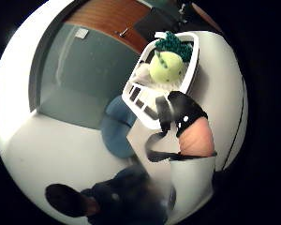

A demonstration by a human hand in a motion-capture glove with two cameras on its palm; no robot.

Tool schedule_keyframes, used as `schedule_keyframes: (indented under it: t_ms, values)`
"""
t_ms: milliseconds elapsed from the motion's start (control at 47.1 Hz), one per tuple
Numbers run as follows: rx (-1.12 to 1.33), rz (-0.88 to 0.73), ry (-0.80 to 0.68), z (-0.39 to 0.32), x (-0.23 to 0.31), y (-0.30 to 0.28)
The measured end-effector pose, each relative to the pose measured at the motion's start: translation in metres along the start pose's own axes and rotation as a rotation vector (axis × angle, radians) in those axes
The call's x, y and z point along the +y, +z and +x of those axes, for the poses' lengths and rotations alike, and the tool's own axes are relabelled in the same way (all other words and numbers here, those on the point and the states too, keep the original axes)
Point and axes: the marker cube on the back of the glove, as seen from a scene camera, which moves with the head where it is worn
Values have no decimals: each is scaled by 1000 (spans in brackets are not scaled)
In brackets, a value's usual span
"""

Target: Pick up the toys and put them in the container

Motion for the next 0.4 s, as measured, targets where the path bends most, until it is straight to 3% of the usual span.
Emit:
schedule_keyframes:
  t_ms: [403]
  values:
    - [-24, -73, -66, 20, 79, 13]
